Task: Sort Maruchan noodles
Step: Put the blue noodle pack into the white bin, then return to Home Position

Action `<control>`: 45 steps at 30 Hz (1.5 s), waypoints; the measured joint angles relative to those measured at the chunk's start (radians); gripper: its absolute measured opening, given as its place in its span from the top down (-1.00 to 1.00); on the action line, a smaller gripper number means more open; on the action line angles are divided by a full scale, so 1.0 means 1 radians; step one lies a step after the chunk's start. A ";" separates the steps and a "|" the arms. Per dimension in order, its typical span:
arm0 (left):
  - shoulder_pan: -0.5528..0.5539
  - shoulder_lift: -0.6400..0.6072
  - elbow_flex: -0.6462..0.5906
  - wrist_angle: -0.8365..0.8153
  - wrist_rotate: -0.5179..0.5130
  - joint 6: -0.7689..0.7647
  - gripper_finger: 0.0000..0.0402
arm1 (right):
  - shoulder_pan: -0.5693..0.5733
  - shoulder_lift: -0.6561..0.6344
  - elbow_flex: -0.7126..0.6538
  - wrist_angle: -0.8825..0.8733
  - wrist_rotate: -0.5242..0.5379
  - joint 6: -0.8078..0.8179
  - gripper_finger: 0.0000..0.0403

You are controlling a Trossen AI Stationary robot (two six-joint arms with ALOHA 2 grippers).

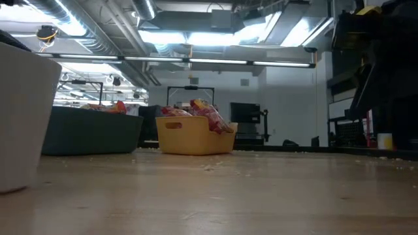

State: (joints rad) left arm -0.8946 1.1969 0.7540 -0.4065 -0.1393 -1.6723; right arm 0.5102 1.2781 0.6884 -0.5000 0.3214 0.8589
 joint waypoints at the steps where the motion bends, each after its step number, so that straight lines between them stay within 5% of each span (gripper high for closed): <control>1: 0.002 0.000 0.000 0.000 0.000 0.010 0.79 | 0.000 0.000 0.000 0.000 0.000 -0.001 -0.20; 15: 0.004 -0.025 0.000 0.008 0.052 0.094 0.35 | 0.000 0.000 0.000 0.005 -0.017 -0.056 -0.20; 29: 0.090 -0.293 0.000 0.054 0.030 0.007 0.23 | -0.002 -0.054 0.104 0.059 -0.011 -0.235 -0.20; 34: 0.127 -0.414 0.000 0.125 -0.052 0.158 0.23 | -0.001 -0.088 0.321 -0.189 0.045 -0.513 -0.20; 38: 0.153 -0.508 0.000 0.099 -0.105 0.291 0.23 | 0.001 -0.088 0.517 -0.422 0.343 -0.582 -0.20; 41: 0.158 -0.565 0.000 0.126 -0.231 0.565 0.23 | -0.002 -0.144 0.581 -0.475 0.507 -0.637 -0.20; 45: 0.157 -0.696 0.000 0.122 -0.296 0.849 0.23 | -0.077 -0.347 0.526 -0.446 0.404 -0.663 -0.20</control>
State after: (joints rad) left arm -0.7376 0.5008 0.7544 -0.2844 -0.4352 -0.8234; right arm 0.4331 0.9311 1.2148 -0.9457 0.7253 0.1960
